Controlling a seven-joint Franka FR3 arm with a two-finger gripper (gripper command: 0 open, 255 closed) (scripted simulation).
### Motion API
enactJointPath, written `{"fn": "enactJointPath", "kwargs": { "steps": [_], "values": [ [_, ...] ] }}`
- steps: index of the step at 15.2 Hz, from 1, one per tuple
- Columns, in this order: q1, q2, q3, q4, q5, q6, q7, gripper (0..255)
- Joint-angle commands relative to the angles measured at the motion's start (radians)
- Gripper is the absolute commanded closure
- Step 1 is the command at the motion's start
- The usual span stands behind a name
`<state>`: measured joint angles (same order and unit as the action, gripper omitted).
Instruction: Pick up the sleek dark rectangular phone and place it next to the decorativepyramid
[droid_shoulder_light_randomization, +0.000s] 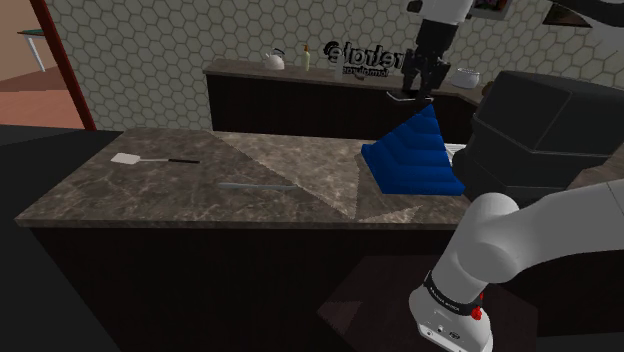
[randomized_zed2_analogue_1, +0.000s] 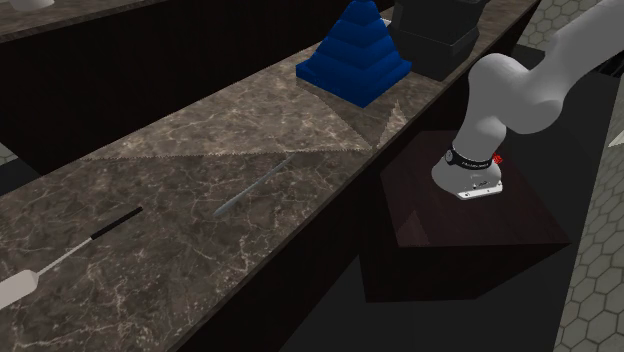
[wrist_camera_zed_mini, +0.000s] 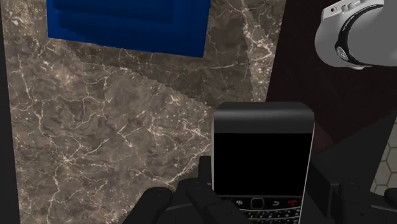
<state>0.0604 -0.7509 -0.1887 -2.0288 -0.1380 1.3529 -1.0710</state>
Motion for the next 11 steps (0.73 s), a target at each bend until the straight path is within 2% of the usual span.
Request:
{"fn": "enactJointPath", "kwargs": {
  "steps": [1, 5, 11],
  "values": [
    [-0.012, -0.044, -0.031, -0.022, -0.027, -0.018, -0.040, 255],
    [-0.037, -0.118, -0.097, -0.037, -0.088, -0.063, -0.126, 255],
    [-0.045, -0.166, -0.106, -0.149, -0.100, 0.001, -0.119, 255]
  ]
}}
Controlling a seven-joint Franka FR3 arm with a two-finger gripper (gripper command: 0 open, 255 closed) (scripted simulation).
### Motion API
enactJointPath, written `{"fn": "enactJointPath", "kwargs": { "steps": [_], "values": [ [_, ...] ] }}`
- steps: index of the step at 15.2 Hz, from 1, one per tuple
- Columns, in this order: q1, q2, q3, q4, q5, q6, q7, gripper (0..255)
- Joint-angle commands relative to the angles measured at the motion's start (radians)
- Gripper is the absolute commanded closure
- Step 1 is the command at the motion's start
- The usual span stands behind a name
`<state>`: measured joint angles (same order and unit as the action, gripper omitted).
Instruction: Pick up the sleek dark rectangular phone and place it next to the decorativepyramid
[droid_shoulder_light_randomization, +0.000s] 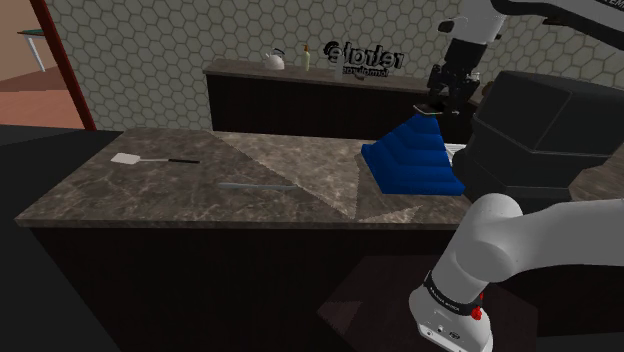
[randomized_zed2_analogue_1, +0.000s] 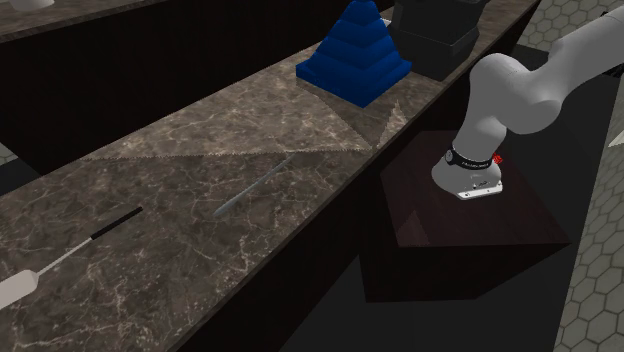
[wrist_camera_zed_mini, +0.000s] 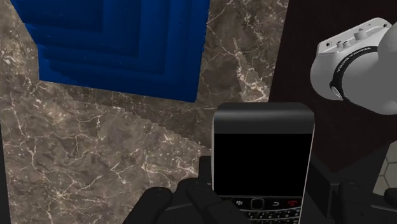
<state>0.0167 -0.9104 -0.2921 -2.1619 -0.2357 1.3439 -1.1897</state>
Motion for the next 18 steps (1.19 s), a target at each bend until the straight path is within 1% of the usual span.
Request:
{"fn": "enactJointPath", "kwargs": {
  "steps": [1, 18],
  "values": [
    [-0.003, -0.014, -0.004, -0.034, -0.005, 0.020, 0.001, 255],
    [-0.031, -0.120, -0.045, -0.318, -0.050, 0.199, 0.016, 255]
  ]
}}
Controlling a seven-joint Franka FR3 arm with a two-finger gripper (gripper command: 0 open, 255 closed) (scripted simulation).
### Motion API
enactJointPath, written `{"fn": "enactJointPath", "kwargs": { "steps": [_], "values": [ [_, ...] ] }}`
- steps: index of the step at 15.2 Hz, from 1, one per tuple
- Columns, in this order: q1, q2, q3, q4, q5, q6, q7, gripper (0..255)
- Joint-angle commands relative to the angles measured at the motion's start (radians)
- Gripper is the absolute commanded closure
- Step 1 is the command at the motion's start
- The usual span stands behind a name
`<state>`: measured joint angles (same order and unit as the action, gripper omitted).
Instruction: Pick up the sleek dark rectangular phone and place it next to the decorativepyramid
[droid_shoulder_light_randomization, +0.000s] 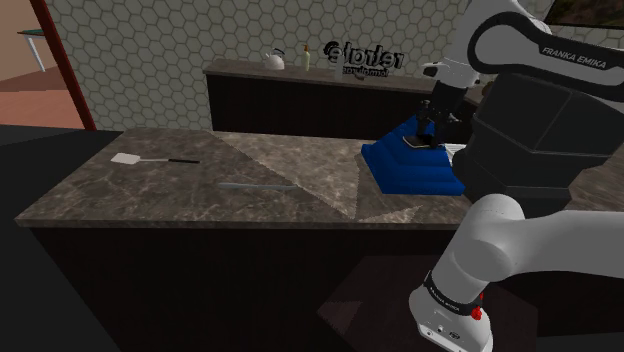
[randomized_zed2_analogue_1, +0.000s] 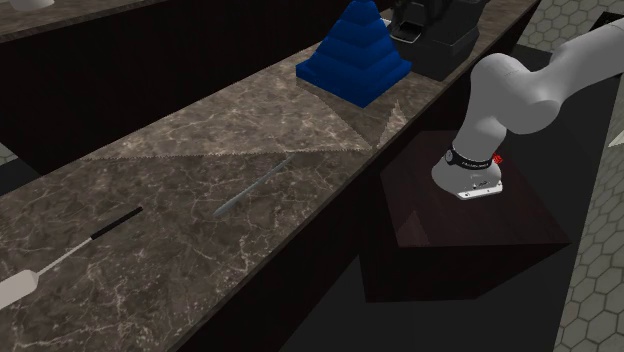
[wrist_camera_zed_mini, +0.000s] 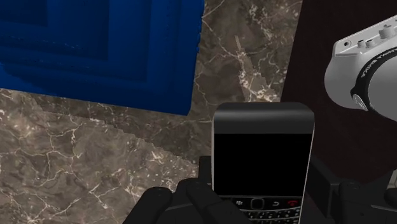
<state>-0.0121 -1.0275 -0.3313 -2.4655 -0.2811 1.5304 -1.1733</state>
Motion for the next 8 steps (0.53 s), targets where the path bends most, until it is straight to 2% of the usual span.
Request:
{"fn": "enactJointPath", "kwargs": {
  "steps": [1, 8],
  "values": [
    [-0.004, -0.008, -0.008, -0.030, -0.008, 0.023, 0.000, 255],
    [-0.018, -0.037, -0.033, -0.136, -0.033, 0.100, 0.004, 255]
  ]
}}
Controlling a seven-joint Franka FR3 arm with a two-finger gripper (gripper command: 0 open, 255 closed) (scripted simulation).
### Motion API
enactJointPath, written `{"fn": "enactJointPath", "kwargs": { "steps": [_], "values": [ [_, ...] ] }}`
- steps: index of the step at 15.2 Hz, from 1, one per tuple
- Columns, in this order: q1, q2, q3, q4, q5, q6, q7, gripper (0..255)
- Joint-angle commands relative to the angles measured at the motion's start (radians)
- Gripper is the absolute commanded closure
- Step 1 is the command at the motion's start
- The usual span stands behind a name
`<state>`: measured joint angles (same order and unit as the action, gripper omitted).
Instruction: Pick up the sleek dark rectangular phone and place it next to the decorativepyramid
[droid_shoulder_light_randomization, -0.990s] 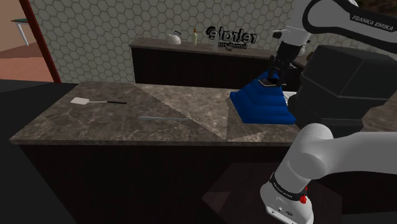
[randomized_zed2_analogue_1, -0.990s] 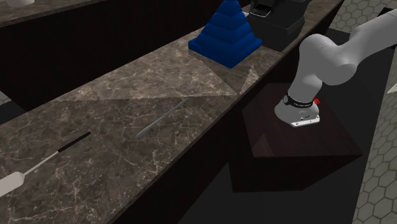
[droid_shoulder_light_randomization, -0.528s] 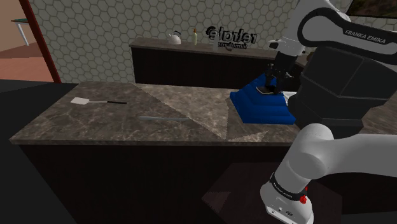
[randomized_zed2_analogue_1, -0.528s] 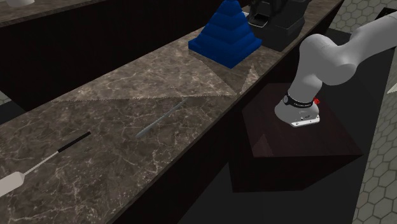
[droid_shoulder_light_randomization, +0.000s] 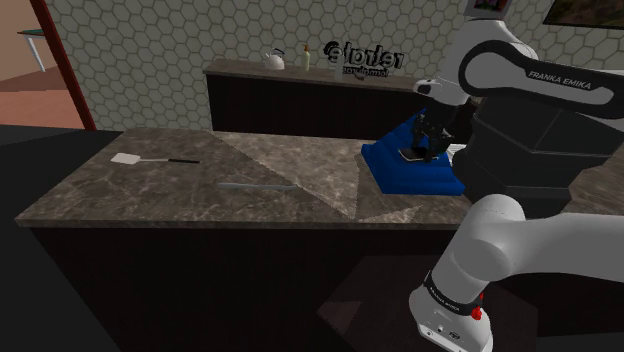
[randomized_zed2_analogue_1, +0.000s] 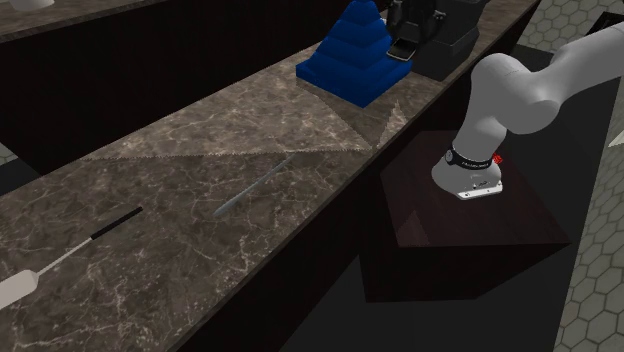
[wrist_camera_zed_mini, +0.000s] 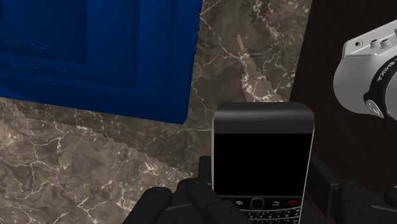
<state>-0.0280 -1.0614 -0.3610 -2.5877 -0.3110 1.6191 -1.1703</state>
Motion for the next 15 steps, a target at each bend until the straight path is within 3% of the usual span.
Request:
{"fn": "enactJointPath", "kwargs": {
  "steps": [1, 15],
  "values": [
    [-0.004, -0.006, -0.007, -0.028, -0.007, 0.022, 0.001, 255],
    [-0.039, -0.027, -0.073, -0.218, -0.074, 0.189, 0.007, 255]
  ]
}}
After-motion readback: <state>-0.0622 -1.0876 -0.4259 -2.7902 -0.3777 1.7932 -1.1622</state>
